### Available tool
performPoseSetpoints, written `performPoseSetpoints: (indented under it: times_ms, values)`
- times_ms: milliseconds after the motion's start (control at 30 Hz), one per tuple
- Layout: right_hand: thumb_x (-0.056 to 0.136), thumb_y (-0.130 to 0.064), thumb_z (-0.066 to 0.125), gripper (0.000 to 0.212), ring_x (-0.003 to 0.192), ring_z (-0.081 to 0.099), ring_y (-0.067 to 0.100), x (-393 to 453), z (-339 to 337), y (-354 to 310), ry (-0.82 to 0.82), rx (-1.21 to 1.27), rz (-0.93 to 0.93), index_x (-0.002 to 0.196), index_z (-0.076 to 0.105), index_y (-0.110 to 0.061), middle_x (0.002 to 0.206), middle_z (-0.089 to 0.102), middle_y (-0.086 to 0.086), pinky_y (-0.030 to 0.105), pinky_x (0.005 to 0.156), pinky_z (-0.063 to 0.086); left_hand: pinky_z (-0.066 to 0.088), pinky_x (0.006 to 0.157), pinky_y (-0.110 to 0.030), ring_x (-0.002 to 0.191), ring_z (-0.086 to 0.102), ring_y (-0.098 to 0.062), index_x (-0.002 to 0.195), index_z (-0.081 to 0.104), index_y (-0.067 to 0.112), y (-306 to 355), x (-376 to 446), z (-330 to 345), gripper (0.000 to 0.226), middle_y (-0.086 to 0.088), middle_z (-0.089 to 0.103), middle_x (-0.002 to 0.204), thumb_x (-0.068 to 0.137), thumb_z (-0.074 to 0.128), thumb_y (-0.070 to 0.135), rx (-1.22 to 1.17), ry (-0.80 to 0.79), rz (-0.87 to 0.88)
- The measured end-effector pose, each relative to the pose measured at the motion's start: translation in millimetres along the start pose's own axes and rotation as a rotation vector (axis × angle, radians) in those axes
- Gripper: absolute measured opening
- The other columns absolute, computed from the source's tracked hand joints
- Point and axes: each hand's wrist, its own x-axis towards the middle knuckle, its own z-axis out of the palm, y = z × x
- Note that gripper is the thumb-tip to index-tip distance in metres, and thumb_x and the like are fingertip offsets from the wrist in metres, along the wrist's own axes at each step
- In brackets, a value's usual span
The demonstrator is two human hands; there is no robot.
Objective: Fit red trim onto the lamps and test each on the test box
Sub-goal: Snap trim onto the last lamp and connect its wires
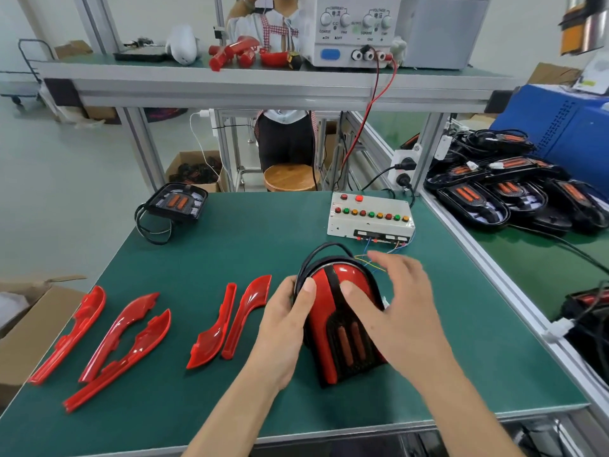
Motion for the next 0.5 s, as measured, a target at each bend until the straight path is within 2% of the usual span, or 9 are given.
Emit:
performPoseSetpoints:
  times_ms: [67,133,200,267,367,433,500]
  values:
    - [0.083,-0.055,0.072,0.040,0.114,0.055,-0.007,25.5,3.2,-10.8,-0.212,0.102,0.050,0.119,0.061,-0.040,0.114,0.059,-0.031,0.023,0.102,0.043,0.053,0.094,-0.027,0.113,0.068,-0.016,0.114,0.070,0.027,1.8,-1.6,3.9,0.045,-0.003,0.074,0.118,0.089,0.066,0.064,0.045,-0.009,0.064]
    - [0.082,-0.051,0.077,0.028,0.099,0.065,-0.007,42.0,5.8,-11.4,-0.308,0.173,0.059,0.105,0.068,-0.037,0.101,0.071,-0.028,0.025,0.092,0.051,0.052,0.094,-0.023,0.116,0.067,-0.017,0.118,0.069,0.028,4.9,-2.4,5.9,0.045,-0.003,0.073,0.121,0.091,0.063,0.064,0.071,-0.016,0.104]
    - [0.076,-0.051,0.079,0.028,0.088,0.069,0.002,49.8,5.6,-10.2,-0.355,0.191,0.053,0.095,0.070,-0.032,0.093,0.075,-0.019,0.032,0.086,0.057,0.050,0.093,-0.018,0.117,0.066,-0.014,0.119,0.068,0.030,6.5,-3.6,4.4,0.045,0.000,0.072,0.122,0.092,0.061,0.064,0.097,-0.032,0.121]
    - [0.073,-0.051,0.080,0.032,0.088,0.071,0.013,52.3,5.7,-8.8,-0.379,0.209,0.069,0.093,0.070,-0.028,0.092,0.076,-0.010,0.039,0.087,0.058,0.048,0.094,-0.016,0.119,0.064,-0.012,0.121,0.067,0.031,6.5,-4.5,0.6,0.043,0.002,0.071,0.123,0.093,0.061,0.064,0.119,-0.065,0.127]
    - [0.082,-0.032,0.083,0.019,0.088,0.071,0.017,52.5,9.1,-6.6,-0.377,0.286,0.115,0.094,0.070,-0.024,0.092,0.076,-0.004,0.034,0.084,0.059,0.049,0.095,-0.018,0.119,0.065,-0.013,0.122,0.067,0.030,6.2,-3.5,-3.7,0.035,0.000,0.071,0.124,0.093,0.068,0.049,0.096,-0.117,0.111]
    - [0.083,-0.020,0.083,0.019,0.083,0.070,0.018,52.4,8.8,-6.9,-0.390,0.377,0.177,0.097,0.070,-0.016,0.095,0.076,0.006,0.029,0.078,0.059,0.051,0.094,-0.021,0.117,0.066,-0.015,0.122,0.067,0.026,7.1,-1.9,-2.6,0.033,-0.003,0.072,0.122,0.092,0.070,0.039,0.065,-0.135,0.106]
    - [0.082,-0.013,0.083,0.022,0.079,0.066,0.018,53.8,7.1,-8.0,-0.403,0.457,0.241,0.098,0.069,-0.009,0.094,0.075,0.014,0.031,0.077,0.059,0.052,0.093,-0.022,0.114,0.067,-0.016,0.120,0.068,0.024,8.5,0.1,-0.5,0.032,-0.005,0.073,0.120,0.091,0.073,0.035,0.049,-0.147,0.104]
